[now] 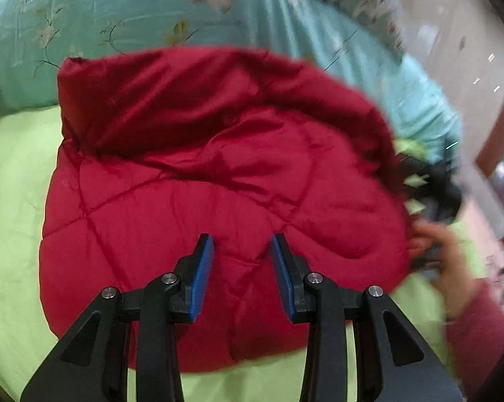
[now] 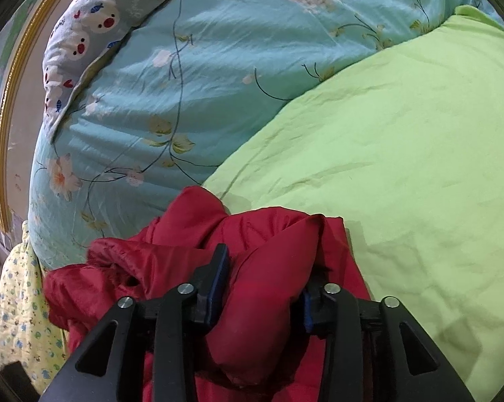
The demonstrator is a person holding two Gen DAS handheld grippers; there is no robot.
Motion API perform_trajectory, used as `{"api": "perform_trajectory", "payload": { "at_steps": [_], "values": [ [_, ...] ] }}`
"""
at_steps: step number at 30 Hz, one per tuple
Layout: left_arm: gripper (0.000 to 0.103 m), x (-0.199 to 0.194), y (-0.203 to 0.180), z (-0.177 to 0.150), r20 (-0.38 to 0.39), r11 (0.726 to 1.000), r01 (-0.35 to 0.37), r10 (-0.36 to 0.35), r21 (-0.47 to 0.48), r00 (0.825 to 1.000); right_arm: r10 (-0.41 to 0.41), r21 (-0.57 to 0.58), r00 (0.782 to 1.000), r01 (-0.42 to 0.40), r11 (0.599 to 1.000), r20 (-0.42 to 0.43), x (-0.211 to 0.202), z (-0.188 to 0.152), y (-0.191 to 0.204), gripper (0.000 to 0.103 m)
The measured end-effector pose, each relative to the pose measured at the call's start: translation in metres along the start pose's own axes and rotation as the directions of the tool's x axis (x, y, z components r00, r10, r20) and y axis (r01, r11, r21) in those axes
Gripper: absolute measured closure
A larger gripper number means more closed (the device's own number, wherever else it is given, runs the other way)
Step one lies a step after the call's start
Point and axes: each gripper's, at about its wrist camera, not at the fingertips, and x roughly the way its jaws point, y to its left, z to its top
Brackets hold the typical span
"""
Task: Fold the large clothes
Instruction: 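Release the hem onto the coat and press it flat with both tools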
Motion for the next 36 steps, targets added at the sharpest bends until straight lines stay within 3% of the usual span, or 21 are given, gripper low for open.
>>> {"api": "perform_trajectory", "payload": {
  "at_steps": [2,5,7,9,10,13,16,17,19,24,32,36],
  "values": [
    [0.069,0.017,0.009,0.003,-0.015,0.998,-0.057,0.057,-0.010,0.998,0.032,-0.031,0.999,-0.032,0.999,0.015,-0.020,0.004,0.015,0.051],
    [0.070,0.031,0.025,0.011,-0.017,0.996,-0.084,0.083,-0.041,0.996,0.061,-0.126,0.994,-0.050,0.991,0.088,-0.059,0.001,0.041,0.037],
    [0.071,0.034,0.030,0.016,-0.022,0.994,-0.096,0.095,-0.055,0.995,0.076,-0.221,0.985,-0.041,0.974,0.153,-0.086,-0.008,0.061,0.024],
    [0.071,0.038,0.030,0.021,-0.025,0.992,-0.120,0.119,-0.050,0.993,0.107,-0.335,0.982,-0.049,0.941,0.158,-0.096,-0.022,0.081,0.020],
    [0.071,0.039,0.029,0.022,-0.025,0.990,-0.132,0.131,-0.043,0.991,0.108,-0.401,0.988,-0.056,0.914,0.108,-0.090,-0.030,0.091,0.019],
    [0.071,0.045,0.026,0.027,-0.021,0.984,-0.177,0.176,-0.017,0.984,-0.020,-0.564,0.998,-0.016,0.825,-0.057,-0.047,-0.053,0.113,0.019],
    [0.071,0.054,0.025,0.033,-0.014,0.978,-0.207,0.207,0.001,0.978,-0.166,-0.629,0.971,0.021,0.777,-0.172,0.007,-0.066,0.111,0.020],
    [0.071,0.057,0.028,0.035,-0.012,0.977,-0.213,0.213,0.003,0.977,-0.191,-0.631,0.964,0.034,0.775,-0.183,0.020,-0.066,0.106,0.020],
    [0.071,0.063,0.034,0.039,-0.008,0.974,-0.228,0.228,0.001,0.974,-0.208,-0.615,0.962,0.057,0.786,-0.178,0.039,-0.060,0.096,0.008],
    [0.071,0.077,0.064,0.052,-0.034,0.976,-0.208,0.206,-0.068,0.978,-0.205,-0.518,0.955,0.068,0.853,-0.212,0.069,-0.034,0.075,0.004],
    [0.071,0.093,0.097,0.057,-0.047,0.977,-0.148,0.143,-0.152,0.989,-0.203,-0.491,0.951,0.065,0.869,-0.232,0.090,-0.024,0.071,0.002],
    [0.071,0.093,0.100,0.056,-0.052,0.977,-0.156,0.150,-0.148,0.987,-0.207,-0.496,0.949,0.064,0.866,-0.238,0.093,-0.028,0.074,0.000]
  ]
}}
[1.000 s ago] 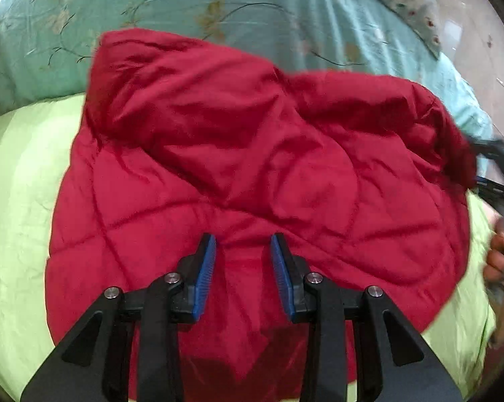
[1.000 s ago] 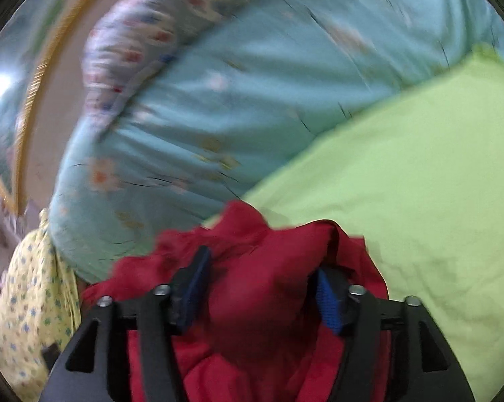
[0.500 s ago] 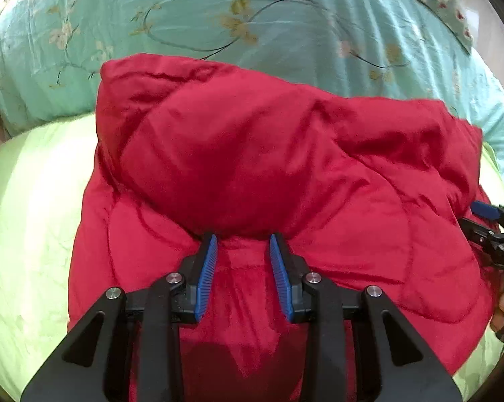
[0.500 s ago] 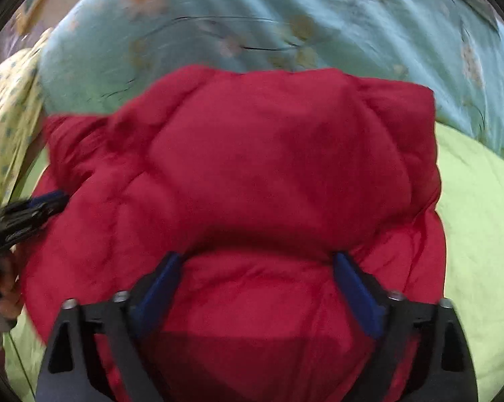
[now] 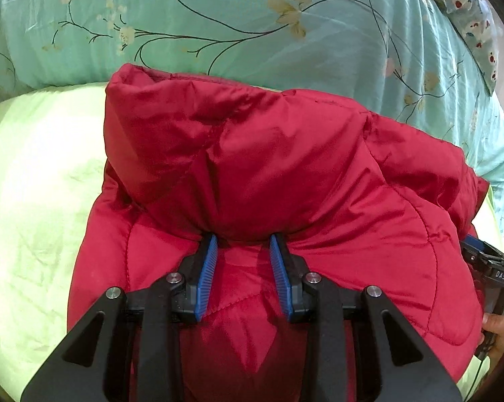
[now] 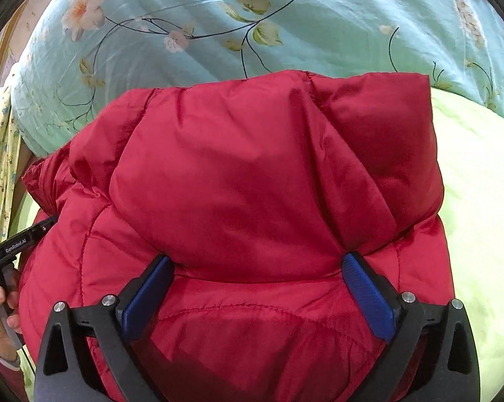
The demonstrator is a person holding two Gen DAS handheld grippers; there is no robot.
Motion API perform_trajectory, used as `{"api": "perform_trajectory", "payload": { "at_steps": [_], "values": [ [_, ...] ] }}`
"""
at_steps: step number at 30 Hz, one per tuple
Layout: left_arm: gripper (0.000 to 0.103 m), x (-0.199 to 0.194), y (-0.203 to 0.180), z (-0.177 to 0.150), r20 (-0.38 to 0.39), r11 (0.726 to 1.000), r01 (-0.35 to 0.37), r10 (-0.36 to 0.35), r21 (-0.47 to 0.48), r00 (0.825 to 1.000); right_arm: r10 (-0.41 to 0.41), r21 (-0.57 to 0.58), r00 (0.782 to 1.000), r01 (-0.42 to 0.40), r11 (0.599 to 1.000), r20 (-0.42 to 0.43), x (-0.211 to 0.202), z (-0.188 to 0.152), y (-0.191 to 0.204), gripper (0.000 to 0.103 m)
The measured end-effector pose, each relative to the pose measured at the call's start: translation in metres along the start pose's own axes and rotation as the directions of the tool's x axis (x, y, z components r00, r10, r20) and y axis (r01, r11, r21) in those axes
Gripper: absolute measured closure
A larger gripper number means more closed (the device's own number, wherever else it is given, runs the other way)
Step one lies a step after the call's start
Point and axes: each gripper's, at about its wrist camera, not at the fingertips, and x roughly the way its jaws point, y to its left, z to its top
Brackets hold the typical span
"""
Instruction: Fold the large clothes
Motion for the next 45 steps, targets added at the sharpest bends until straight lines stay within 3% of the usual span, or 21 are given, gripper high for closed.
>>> {"api": "perform_trajectory", "payload": {
  "at_steps": [9,15,20,22,27,30,36,41,45],
  "values": [
    [0.071,-0.016,0.002,-0.005,0.016,1.000,0.010,-0.010,-0.010,1.000,0.019,0.001,1.000,-0.019,1.000,0.009,0.004,0.000,-0.004,0.000],
    [0.071,-0.004,-0.002,-0.001,0.014,1.000,-0.003,0.003,-0.005,1.000,0.007,0.006,1.000,-0.007,1.000,0.018,-0.001,0.000,-0.002,0.000],
    [0.071,-0.023,0.006,-0.012,0.048,0.997,0.072,-0.071,-0.040,0.996,0.043,0.032,0.997,-0.045,0.998,0.066,-0.032,-0.013,0.000,0.000],
    [0.066,-0.038,0.008,-0.018,0.060,0.996,0.085,-0.083,-0.037,0.995,0.061,0.038,0.995,-0.064,0.997,0.081,-0.049,-0.019,-0.001,0.000],
    [0.018,-0.086,0.009,-0.042,0.117,0.997,0.077,-0.078,0.011,0.990,0.080,0.043,0.990,-0.086,0.995,0.116,-0.090,-0.040,-0.015,0.000],
    [0.017,-0.098,0.016,-0.057,0.133,0.998,0.050,-0.053,0.025,0.990,0.075,0.063,0.991,-0.083,0.995,0.112,-0.100,-0.053,-0.030,0.000],
    [0.017,-0.091,0.054,-0.069,0.079,0.996,0.069,-0.064,-0.063,0.995,0.074,0.116,0.992,-0.085,0.990,0.101,-0.112,-0.079,-0.058,0.000],
    [0.017,-0.078,0.081,-0.071,0.052,0.974,0.143,-0.136,-0.176,0.989,0.089,0.155,0.992,-0.101,0.983,0.085,-0.107,-0.085,-0.075,0.000],
    [0.017,-0.066,0.091,-0.070,0.045,0.949,0.216,-0.211,-0.229,0.976,0.153,0.209,0.985,-0.165,0.964,0.074,-0.095,-0.082,-0.087,0.000]
  ]
}}
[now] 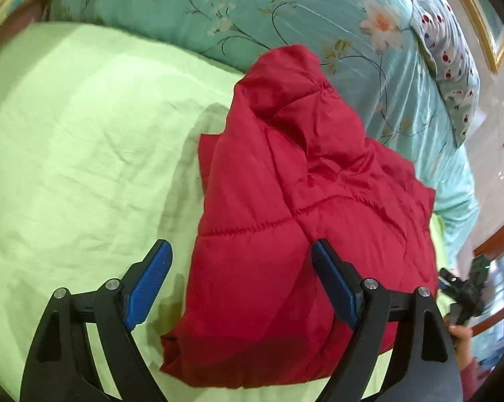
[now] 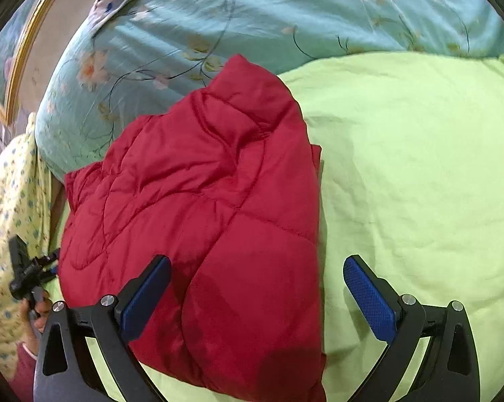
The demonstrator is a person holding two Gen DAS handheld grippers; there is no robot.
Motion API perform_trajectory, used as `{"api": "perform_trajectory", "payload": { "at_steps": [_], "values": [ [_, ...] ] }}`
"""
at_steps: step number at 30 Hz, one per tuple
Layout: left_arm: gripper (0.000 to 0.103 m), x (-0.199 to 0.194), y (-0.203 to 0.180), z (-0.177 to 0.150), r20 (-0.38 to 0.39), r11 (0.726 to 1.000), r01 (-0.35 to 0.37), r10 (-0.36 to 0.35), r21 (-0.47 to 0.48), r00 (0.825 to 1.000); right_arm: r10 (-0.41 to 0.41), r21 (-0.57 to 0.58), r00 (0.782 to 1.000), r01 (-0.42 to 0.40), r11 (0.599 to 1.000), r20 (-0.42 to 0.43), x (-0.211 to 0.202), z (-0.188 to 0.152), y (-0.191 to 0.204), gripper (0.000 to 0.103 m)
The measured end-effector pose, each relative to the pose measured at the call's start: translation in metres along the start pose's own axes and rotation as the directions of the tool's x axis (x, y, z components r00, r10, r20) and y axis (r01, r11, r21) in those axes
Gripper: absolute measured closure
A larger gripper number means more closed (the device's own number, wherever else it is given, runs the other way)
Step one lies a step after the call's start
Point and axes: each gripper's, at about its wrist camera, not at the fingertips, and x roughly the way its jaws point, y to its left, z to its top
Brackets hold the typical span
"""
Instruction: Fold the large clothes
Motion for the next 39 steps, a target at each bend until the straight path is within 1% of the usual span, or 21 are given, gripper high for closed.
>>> {"api": "perform_trajectory", "payload": {
  "at_steps": [6,7,9,12,13,15,17,18,19,20,21,22,23,24,25,27,30,33,36,39],
  "values": [
    [0.016,0.017,0.007,0.009,-0.028,0.994,0.093,-0.095,-0.061,0.995,0.094,0.089,0.995,-0.090,0.992,-0.038,0.023,0.007,-0.012,0.000],
    [0.015,0.020,0.008,0.010,-0.032,0.992,0.101,-0.104,-0.072,0.994,0.106,0.104,0.993,-0.100,0.989,-0.045,0.026,0.008,-0.014,0.000],
    [0.008,0.026,0.010,0.012,-0.039,0.988,0.115,-0.120,-0.100,0.992,0.130,0.132,0.990,-0.121,0.984,-0.061,0.035,0.011,-0.018,0.000],
    [0.004,0.038,0.010,0.013,-0.057,0.980,0.152,-0.160,-0.128,0.985,0.184,0.181,0.978,-0.164,0.970,-0.099,0.050,0.013,-0.021,0.000],
    [0.003,0.043,0.009,0.013,-0.069,0.977,0.166,-0.177,-0.137,0.982,0.200,0.192,0.974,-0.177,0.965,-0.105,0.054,0.013,-0.021,0.000],
    [0.003,0.053,0.007,0.012,-0.093,0.964,0.213,-0.229,-0.161,0.969,0.216,0.190,0.970,-0.192,0.963,-0.112,0.059,0.013,-0.017,0.000],
    [0.003,0.056,0.004,0.012,-0.103,0.958,0.234,-0.253,-0.164,0.962,0.222,0.177,0.968,-0.200,0.964,-0.116,0.063,0.012,-0.011,0.002],
    [0.003,0.056,-0.001,0.011,-0.102,0.963,0.227,-0.242,-0.143,0.965,0.218,0.166,0.968,-0.197,0.966,-0.122,0.064,0.011,-0.008,0.004],
    [0.004,0.055,-0.004,0.011,-0.100,0.967,0.223,-0.235,-0.124,0.967,0.214,0.161,0.969,-0.192,0.968,-0.128,0.065,0.011,-0.006,0.008],
    [0.007,0.053,-0.008,0.010,-0.097,0.970,0.219,-0.230,-0.105,0.968,0.211,0.162,0.969,-0.189,0.968,-0.131,0.065,0.011,-0.005,0.011],
    [0.014,0.051,-0.011,0.009,-0.093,0.972,0.215,-0.223,-0.092,0.970,0.215,0.167,0.968,-0.192,0.967,-0.131,0.064,0.011,-0.006,0.019],
    [0.017,0.047,-0.015,0.009,-0.088,0.975,0.211,-0.217,-0.074,0.972,0.222,0.173,0.967,-0.198,0.965,-0.129,0.061,0.012,-0.006,0.028],
    [0.024,0.043,-0.019,0.009,-0.084,0.976,0.208,-0.213,-0.062,0.973,0.228,0.177,0.965,-0.204,0.963,-0.128,0.059,0.013,-0.004,0.033],
    [0.030,0.039,-0.022,0.009,-0.080,0.977,0.205,-0.209,-0.051,0.975,0.231,0.177,0.965,-0.207,0.962,-0.127,0.056,0.013,-0.002,0.042],
    [0.033,0.034,-0.025,0.009,-0.075,0.978,0.204,-0.206,-0.040,0.976,0.229,0.172,0.965,-0.206,0.963,-0.126,0.052,0.013,0.001,0.050],
    [0.041,0.023,-0.031,0.007,-0.068,0.979,0.201,-0.202,-0.015,0.977,0.219,0.152,0.968,-0.199,0.968,-0.126,0.039,0.011,0.009,0.056],
    [0.045,0.000,-0.039,0.000,-0.061,0.977,0.214,-0.213,0.014,0.975,0.227,0.137,0.965,-0.209,0.968,-0.132,0.019,0.001,0.018,0.060],
    [0.047,-0.029,-0.044,-0.017,-0.059,0.971,0.237,-0.234,0.041,0.970,0.242,0.124,0.959,-0.225,0.966,-0.144,-0.004,-0.016,0.024,0.062],
    [0.047,-0.054,-0.046,-0.037,-0.064,0.966,0.251,-0.248,0.054,0.967,0.248,0.100,0.954,-0.233,0.967,-0.168,-0.031,-0.044,0.031,0.062],
    [0.047,-0.078,-0.043,-0.064,-0.080,0.962,0.269,-0.265,0.046,0.961,0.256,0.093,0.949,-0.243,0.966,-0.183,-0.056,-0.073,0.034,0.063]
  ]
}}
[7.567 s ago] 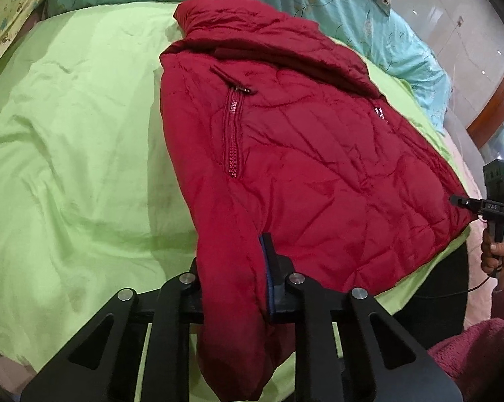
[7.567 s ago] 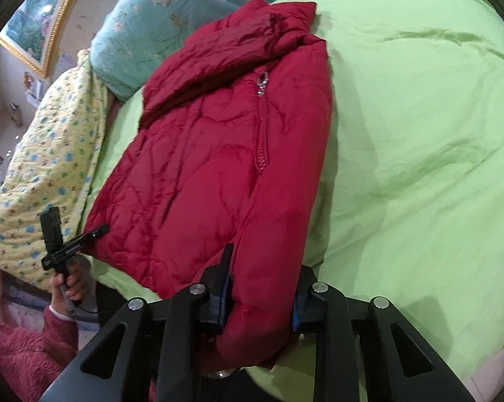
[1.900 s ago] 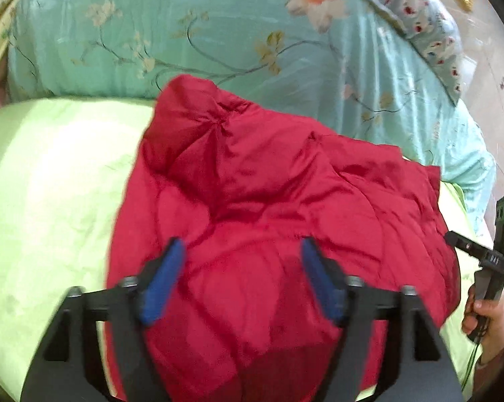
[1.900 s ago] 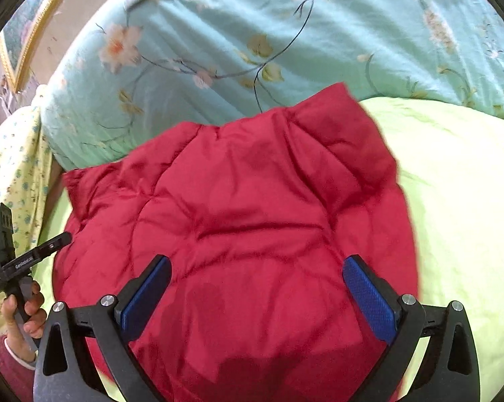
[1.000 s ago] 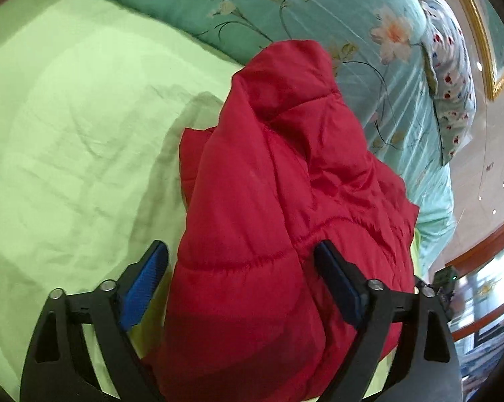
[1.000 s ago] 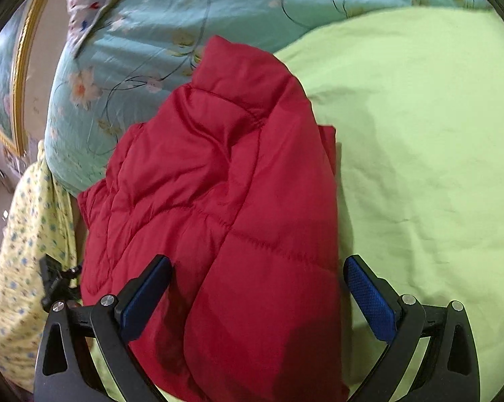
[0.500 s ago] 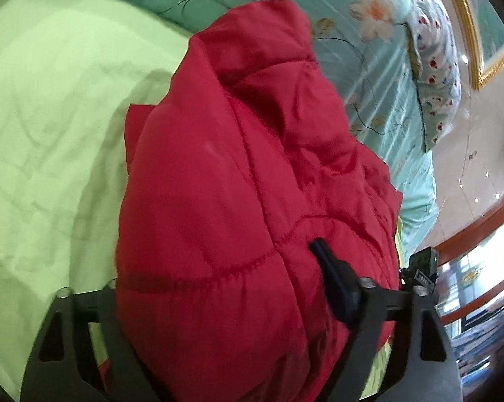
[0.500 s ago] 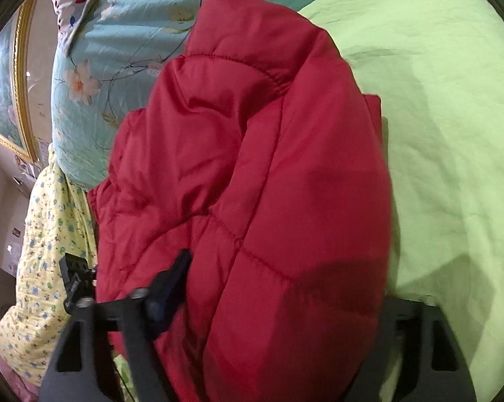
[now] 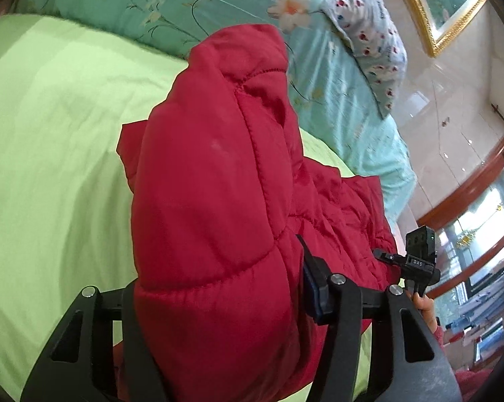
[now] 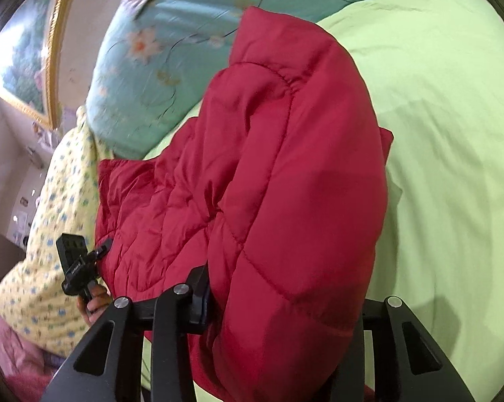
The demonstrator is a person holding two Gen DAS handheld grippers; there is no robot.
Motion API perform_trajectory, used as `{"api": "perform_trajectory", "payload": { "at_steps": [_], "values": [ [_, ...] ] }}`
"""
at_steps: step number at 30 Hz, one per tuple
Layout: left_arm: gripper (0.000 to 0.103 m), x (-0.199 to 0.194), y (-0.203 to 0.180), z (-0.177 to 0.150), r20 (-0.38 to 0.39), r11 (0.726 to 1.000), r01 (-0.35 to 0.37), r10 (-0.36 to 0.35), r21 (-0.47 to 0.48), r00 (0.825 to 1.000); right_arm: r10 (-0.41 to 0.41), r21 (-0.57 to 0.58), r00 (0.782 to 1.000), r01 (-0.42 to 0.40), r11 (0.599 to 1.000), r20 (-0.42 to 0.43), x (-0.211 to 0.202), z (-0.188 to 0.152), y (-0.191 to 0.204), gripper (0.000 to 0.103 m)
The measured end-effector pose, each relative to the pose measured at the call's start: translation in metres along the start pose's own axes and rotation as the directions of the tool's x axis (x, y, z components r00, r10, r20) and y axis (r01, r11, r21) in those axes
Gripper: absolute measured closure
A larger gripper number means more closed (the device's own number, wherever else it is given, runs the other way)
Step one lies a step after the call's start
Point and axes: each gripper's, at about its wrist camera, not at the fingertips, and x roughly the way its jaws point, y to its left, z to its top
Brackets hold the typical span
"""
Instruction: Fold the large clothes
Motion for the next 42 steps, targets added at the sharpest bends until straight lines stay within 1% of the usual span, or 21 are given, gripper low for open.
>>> {"api": "perform_trajectory", "payload": {
  "at_steps": [5,8,10,11,13,14,15,16,18,20,22,25,27,29,31,35,36,38,39,40,42],
  "values": [
    [0.047,-0.029,0.003,-0.046,-0.020,0.999,0.039,-0.040,-0.037,0.999,0.025,0.021,1.000,-0.025,0.999,-0.001,-0.023,-0.046,0.000,0.062],
    [0.047,-0.035,0.004,-0.064,-0.035,0.999,0.034,-0.035,-0.032,0.999,0.030,0.030,0.999,-0.031,0.999,0.009,-0.030,-0.064,-0.003,0.062],
    [0.047,-0.034,0.009,-0.072,-0.038,0.999,0.013,-0.015,-0.035,0.999,0.026,0.036,1.000,-0.026,0.999,0.018,-0.029,-0.068,-0.007,0.060],
    [0.047,-0.031,0.012,-0.072,-0.039,0.999,0.001,-0.003,-0.039,0.999,0.010,0.038,1.000,-0.011,0.999,0.023,-0.027,-0.068,-0.009,0.058],
    [0.046,-0.025,0.011,-0.071,-0.033,0.999,-0.047,0.047,-0.019,0.998,-0.014,0.039,0.999,0.013,0.999,0.032,-0.022,-0.067,-0.005,0.052],
    [0.043,-0.023,0.010,-0.070,-0.026,0.997,-0.072,0.072,-0.003,0.997,-0.034,0.035,0.999,0.033,0.999,0.038,-0.020,-0.066,-0.003,0.049],
    [0.038,-0.021,0.009,-0.070,-0.019,0.995,-0.098,0.098,0.013,0.995,-0.060,0.033,0.997,0.059,0.998,0.039,-0.018,-0.065,-0.002,0.042],
    [0.035,-0.019,0.006,-0.069,-0.011,0.990,-0.140,0.140,0.034,0.990,-0.077,0.034,0.996,0.076,0.997,0.038,-0.016,-0.065,-0.001,0.038],
    [0.026,-0.020,0.004,-0.069,-0.005,0.981,-0.186,0.187,0.058,0.982,-0.094,0.033,0.995,0.092,0.995,0.040,-0.016,-0.066,0.001,0.034],
    [0.024,-0.023,0.000,-0.068,-0.006,0.971,-0.226,0.227,0.082,0.974,-0.108,0.028,0.993,0.107,0.994,0.044,-0.020,-0.067,0.001,0.031],
    [0.023,-0.026,-0.002,-0.069,-0.010,0.966,-0.236,0.238,0.101,0.971,-0.114,0.029,0.992,0.113,0.993,0.050,-0.024,-0.068,-0.001,0.029],
    [0.023,-0.034,-0.005,-0.069,-0.007,0.963,-0.242,0.245,0.122,0.970,-0.127,0.039,0.990,0.125,0.991,0.066,-0.030,-0.069,-0.004,0.023],
    [0.021,-0.039,-0.006,-0.070,-0.004,0.955,-0.262,0.265,0.138,0.964,-0.131,0.046,0.988,0.128,0.991,0.077,-0.035,-0.070,-0.006,0.021],
    [0.020,-0.041,-0.007,-0.069,0.001,0.950,-0.274,0.277,0.149,0.961,-0.137,0.047,0.987,0.133,0.990,0.082,-0.038,-0.071,-0.008,0.020],
    [0.020,-0.045,-0.007,-0.067,0.003,0.946,-0.285,0.288,0.151,0.958,-0.172,0.030,0.981,0.170,0.985,0.092,-0.039,-0.070,-0.002,0.020],
    [0.020,-0.059,-0.010,-0.068,0.045,0.928,-0.334,0.331,0.167,0.943,-0.265,-0.027,0.948,0.274,0.961,0.179,-0.055,-0.071,0.017,0.020],
    [0.020,-0.064,-0.013,-0.069,0.069,0.916,-0.360,0.354,0.175,0.933,-0.279,-0.034,0.939,0.292,0.956,0.203,-0.061,-0.072,0.020,0.020],
    [0.020,-0.076,-0.020,-0.071,0.136,0.881,-0.436,0.417,0.181,0.899,-0.294,-0.039,0.925,0.312,0.949,0.242,-0.068,-0.074,0.027,0.020],
    [0.020,-0.082,-0.023,-0.072,0.160,0.876,-0.448,0.423,0.180,0.892,-0.295,-0.046,0.919,0.317,0.947,0.263,-0.072,-0.076,0.031,0.020],
    [0.020,-0.087,-0.026,-0.072,0.176,0.879,-0.443,0.414,0.179,0.893,-0.292,-0.052,0.916,0.317,0.947,0.274,-0.074,-0.077,0.034,0.020],
    [0.020,-0.096,-0.036,-0.075,0.203,0.895,-0.407,0.371,0.184,0.906,-0.276,-0.075,0.914,0.310,0.948,0.297,-0.075,-0.081,0.045,0.020]
  ]
}}
